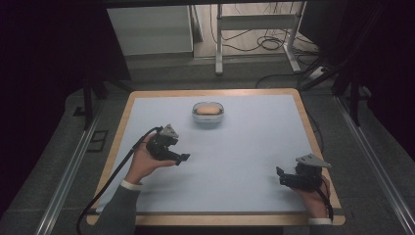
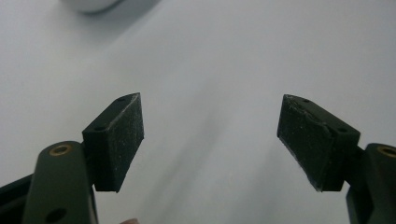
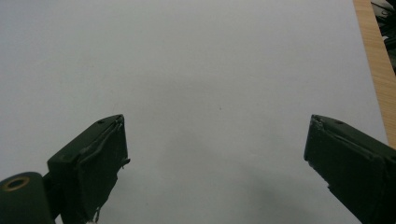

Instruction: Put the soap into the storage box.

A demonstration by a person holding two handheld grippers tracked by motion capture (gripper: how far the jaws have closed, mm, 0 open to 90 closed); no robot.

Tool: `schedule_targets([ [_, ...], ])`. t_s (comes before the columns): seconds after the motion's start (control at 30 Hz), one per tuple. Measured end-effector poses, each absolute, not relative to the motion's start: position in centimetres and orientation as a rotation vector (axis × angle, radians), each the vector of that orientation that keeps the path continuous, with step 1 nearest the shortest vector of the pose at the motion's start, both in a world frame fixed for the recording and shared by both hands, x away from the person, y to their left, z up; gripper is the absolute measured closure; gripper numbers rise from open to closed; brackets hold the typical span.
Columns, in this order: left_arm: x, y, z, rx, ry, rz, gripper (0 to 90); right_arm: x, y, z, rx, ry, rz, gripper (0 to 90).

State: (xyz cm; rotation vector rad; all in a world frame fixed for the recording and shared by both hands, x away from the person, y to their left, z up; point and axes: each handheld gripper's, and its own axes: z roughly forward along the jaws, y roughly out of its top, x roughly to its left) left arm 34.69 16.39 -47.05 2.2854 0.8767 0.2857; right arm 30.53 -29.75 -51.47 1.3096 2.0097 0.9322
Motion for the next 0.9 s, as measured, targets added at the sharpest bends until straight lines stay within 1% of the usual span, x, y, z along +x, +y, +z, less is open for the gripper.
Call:
schedule_targets([
  [0.37, 31.6, 19.3, -49.5, 2.255, 0.956, 0.279, 23.1, 30.5, -29.5, -51.6, 1.308, 2.017, 0.928, 6.0],
  [0.53, 31.4, 19.9, -49.6, 2.237, 0.971, 0.28, 23.1, 30.5, -29.4, -51.4, 1.295, 2.005, 0.937, 6.0],
  [0.9, 31.6, 19.8, -50.1, 2.244, 0.977, 0.268, 22.4, 30.4, -29.3, -51.2, 1.29, 1.988, 0.963, 5.9],
])
